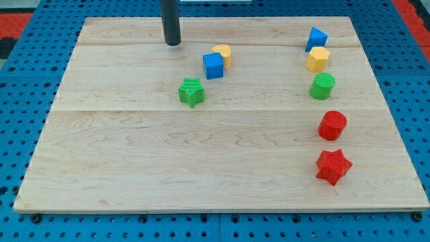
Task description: Push the yellow hexagon to center
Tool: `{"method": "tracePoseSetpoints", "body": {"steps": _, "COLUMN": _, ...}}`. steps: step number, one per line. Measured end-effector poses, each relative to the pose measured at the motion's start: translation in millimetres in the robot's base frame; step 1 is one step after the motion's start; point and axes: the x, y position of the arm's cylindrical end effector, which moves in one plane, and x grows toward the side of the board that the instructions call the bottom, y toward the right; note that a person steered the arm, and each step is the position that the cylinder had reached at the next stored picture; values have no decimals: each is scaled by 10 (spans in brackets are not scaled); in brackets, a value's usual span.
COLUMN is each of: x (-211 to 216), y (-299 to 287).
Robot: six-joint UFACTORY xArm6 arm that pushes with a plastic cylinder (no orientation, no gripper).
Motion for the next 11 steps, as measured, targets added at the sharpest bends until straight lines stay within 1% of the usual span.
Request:
{"method": "tracePoseSetpoints", "body": {"steps": 8, "x": -69, "y": -410}}
{"method": "tracePoseSetpoints", "body": {"steps": 9, "x": 206, "y": -368}}
{"method": "tracePoseSetpoints", "body": {"steps": 10, "x": 686, "y": 123}}
{"method": "tracePoseSetpoints", "body": {"steps": 11, "x": 764, "y": 733}}
